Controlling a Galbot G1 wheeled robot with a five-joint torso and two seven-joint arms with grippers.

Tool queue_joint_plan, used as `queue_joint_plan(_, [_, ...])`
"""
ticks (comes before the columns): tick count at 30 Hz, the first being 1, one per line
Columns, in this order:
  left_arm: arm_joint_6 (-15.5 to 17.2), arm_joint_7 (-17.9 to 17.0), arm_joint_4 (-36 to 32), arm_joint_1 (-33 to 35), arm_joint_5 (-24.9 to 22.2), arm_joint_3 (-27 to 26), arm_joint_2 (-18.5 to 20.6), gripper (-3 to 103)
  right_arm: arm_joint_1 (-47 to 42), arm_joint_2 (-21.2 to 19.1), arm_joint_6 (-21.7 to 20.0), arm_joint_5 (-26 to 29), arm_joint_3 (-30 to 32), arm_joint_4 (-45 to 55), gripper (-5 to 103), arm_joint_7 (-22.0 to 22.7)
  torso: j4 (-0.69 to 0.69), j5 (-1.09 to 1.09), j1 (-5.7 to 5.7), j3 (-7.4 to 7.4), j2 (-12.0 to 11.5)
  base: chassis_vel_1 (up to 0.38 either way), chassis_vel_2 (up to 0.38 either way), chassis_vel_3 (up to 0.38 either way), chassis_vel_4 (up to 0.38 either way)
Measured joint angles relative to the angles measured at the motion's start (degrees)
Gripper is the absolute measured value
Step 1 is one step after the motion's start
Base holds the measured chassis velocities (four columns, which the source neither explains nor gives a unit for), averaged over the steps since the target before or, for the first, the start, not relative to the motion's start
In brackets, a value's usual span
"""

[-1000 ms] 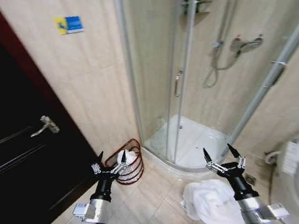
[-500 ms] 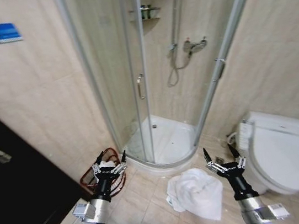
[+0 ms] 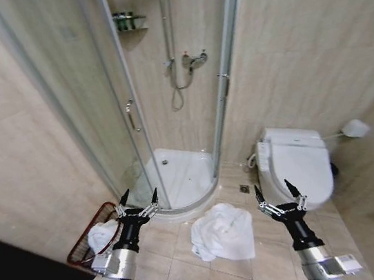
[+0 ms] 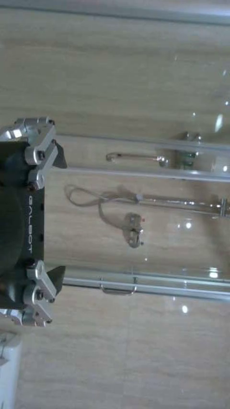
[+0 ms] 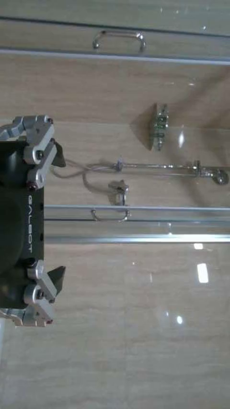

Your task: Discard the used towel into the hamper.

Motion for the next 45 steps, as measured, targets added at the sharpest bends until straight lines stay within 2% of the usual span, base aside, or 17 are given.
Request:
queue_joint_plan(5, [0.0, 0.0, 0.0, 0.0, 0.0, -0.01, 0.0, 99, 0.0, 0.0, 0.0, 0.0, 0.0, 0.0, 100, 0.0, 0.04, -0.01, 0.0, 0.0, -0.02, 0.0, 0.0, 0.0, 0.0])
queue_joint_plan(35, [0.0, 0.0, 0.0, 0.0, 0.0, 0.0, 0.0, 99, 0.0, 0.0, 0.0, 0.0, 0.0, 0.0, 100, 0.0, 0.02, -0.01, 0.02, 0.03, 0.05, 0.0, 0.0, 0.0, 0.0])
queue_joint_plan(45, [0.0, 0.0, 0.0, 0.0, 0.0, -0.01, 0.0, 99, 0.0, 0.0, 0.0, 0.0, -0.01, 0.0, 100, 0.0, 0.01, -0.01, -1.11, -1.31, -2.43, 0.0, 0.0, 0.0, 0.0])
